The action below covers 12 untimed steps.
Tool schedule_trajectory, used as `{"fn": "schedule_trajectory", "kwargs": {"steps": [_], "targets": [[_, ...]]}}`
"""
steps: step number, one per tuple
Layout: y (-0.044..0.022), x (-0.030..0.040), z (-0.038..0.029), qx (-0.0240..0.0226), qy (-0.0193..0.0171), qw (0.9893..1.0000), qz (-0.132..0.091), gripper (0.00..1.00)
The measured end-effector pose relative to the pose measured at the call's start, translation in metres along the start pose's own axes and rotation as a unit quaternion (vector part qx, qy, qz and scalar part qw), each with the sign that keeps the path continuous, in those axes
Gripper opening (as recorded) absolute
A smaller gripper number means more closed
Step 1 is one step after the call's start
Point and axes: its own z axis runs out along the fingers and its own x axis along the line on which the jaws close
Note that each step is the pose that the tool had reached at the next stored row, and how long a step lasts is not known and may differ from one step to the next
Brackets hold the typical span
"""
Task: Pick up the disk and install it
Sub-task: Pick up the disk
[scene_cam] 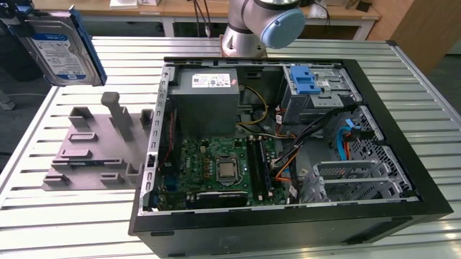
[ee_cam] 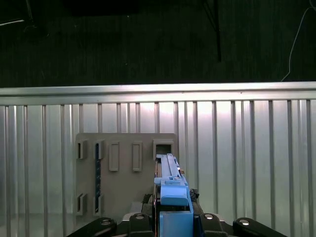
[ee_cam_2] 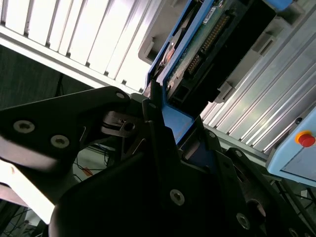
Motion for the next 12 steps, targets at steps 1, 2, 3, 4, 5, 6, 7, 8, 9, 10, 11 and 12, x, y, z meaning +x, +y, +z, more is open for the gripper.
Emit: {"fn": "schedule_trajectory", "kwargs": {"steps": [1,2,3,4,5,6,7,8,9,10,11,12], "targets": [[0.0000,0.0000,-0.0007,0.0000,0.0000,1.0000,0.000,0.36],[0.0000,0.0000,-0.0014,0.0000,0.0000,1.0000,0.000,0.36],[0.0000,0.0000,-0.0021,0.0000,0.0000,1.0000,0.000,0.36],[0.0000,0.0000,-0.0027,0.0000,0.0000,1.0000,0.000,0.36],[0.0000,0.0000,-0.0034,0.0000,0.0000,1.0000,0.000,0.36],[0.0000,0.0000,-0.0041,0.0000,0.0000,1.0000,0.000,0.36],[0.0000,0.0000,-0.0047,0.0000,0.0000,1.0000,0.000,0.36],[0.0000,0.0000,-0.0053,0.0000,0.0000,1.0000,0.000,0.36],[0.0000,0.0000,-0.0059,0.0000,0.0000,1.0000,0.000,0.36],[0.0000,0.0000,-0.0066,0.0000,0.0000,1.0000,0.000,0.36],[0.0000,0.0000,-0.0072,0.0000,0.0000,1.0000,0.000,0.36],[0.0000,0.0000,-0.0079,0.0000,0.0000,1.0000,0.000,0.36]]}}
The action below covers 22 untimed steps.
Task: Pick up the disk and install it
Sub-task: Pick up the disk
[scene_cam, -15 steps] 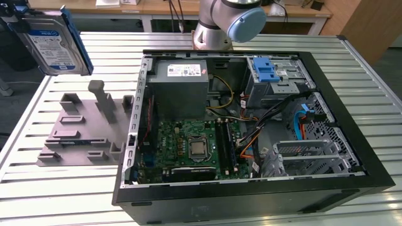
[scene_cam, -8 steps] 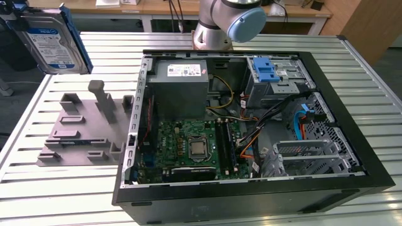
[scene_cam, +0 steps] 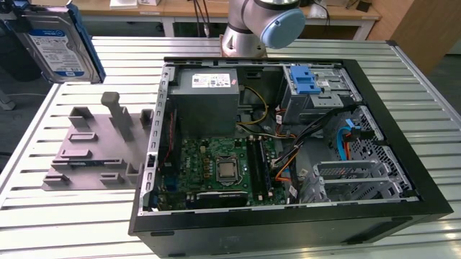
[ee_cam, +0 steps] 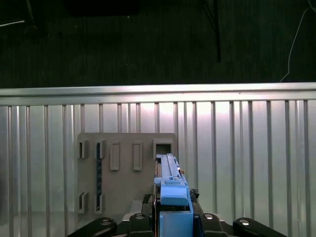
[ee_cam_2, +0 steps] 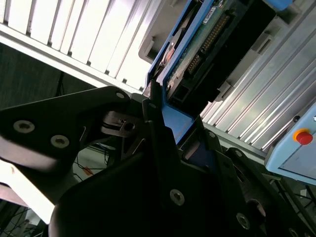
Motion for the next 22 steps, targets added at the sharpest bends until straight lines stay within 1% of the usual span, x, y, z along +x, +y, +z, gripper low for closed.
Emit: {"fn": "schedule_trajectory", "kwargs": {"steps": [9,19,22], "targets": [[0.0000,0.0000,-0.0067,0.0000,0.0000,1.0000,0.000,0.36],[0.0000,0.0000,-0.0163,0.0000,0.0000,1.0000,0.000,0.36],[0.0000,0.0000,-0.0178,0.0000,0.0000,1.0000,0.000,0.36]]}}
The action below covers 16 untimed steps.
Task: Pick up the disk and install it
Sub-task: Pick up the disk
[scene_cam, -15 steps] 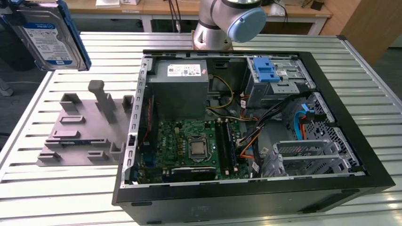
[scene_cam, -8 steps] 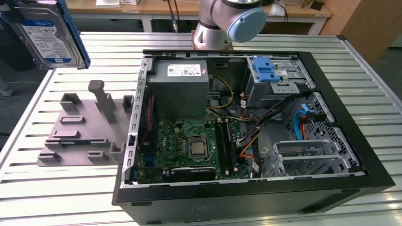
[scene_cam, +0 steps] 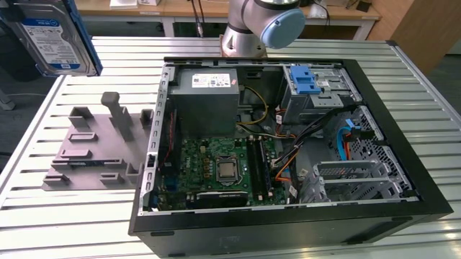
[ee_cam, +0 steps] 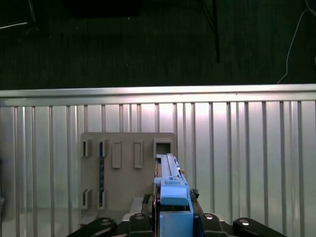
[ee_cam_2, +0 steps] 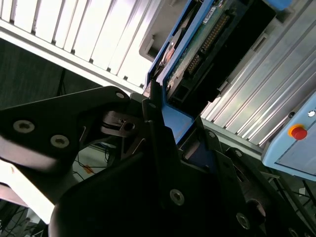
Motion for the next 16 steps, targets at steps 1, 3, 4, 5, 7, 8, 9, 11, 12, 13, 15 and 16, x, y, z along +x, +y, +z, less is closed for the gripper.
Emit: {"fn": "schedule_trajectory", "kwargs": {"steps": [1,3,4,5,7,8,9,11,12,13,15,16], "targets": [[0.0000,0.0000,0.0000,0.0001,0.0000,1.0000,0.000,0.36],[0.0000,0.0000,-0.0002,0.0000,0.0000,1.0000,0.000,0.36],[0.0000,0.0000,-0.0003,0.0000,0.0000,1.0000,0.000,0.36],[0.0000,0.0000,-0.0003,0.0000,0.0000,1.0000,0.000,0.36],[-0.0013,0.0000,-0.0005,-0.0002,0.0001,1.0000,0.000,0.36],[-0.0023,-0.0001,-0.0004,-0.0002,0.0000,1.0000,0.000,0.36],[-0.0030,-0.0001,-0.0003,-0.0002,0.0000,1.0000,0.000,0.36],[-0.0036,-0.0002,-0.0006,-0.0003,0.0000,1.0000,0.000,0.36],[-0.0037,-0.0001,-0.0009,-0.0003,0.0000,1.0000,0.000,0.36],[-0.0037,-0.0001,-0.0014,-0.0003,0.0000,1.0000,0.000,0.36],[-0.0038,-0.0001,-0.0036,-0.0004,0.0000,1.0000,0.000,0.36],[-0.0038,-0.0001,-0.0050,-0.0003,0.0000,1.0000,0.000,0.36]]}}
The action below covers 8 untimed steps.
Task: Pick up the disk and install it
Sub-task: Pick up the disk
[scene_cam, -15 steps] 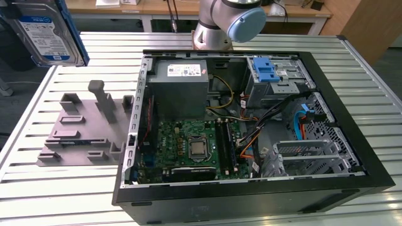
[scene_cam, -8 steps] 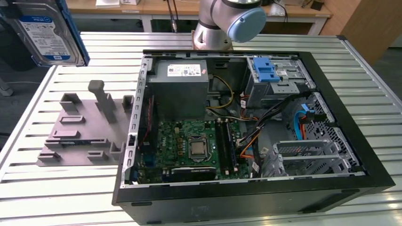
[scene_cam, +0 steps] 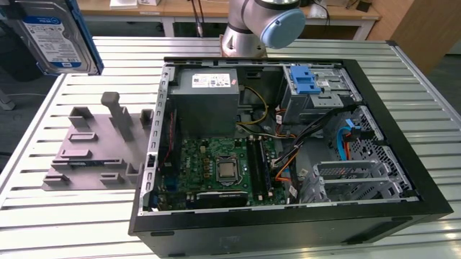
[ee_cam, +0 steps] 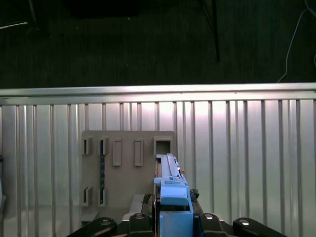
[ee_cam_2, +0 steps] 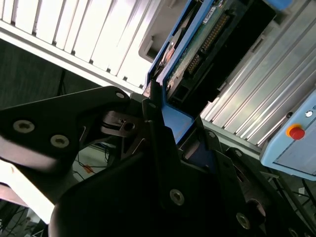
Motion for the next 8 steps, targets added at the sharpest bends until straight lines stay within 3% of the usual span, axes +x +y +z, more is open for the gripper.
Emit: {"fn": "schedule_trajectory", "kwargs": {"steps": [8], "targets": [[0.0000,0.0000,-0.0144,0.0000,0.0000,1.0000,0.000,0.36]]}}
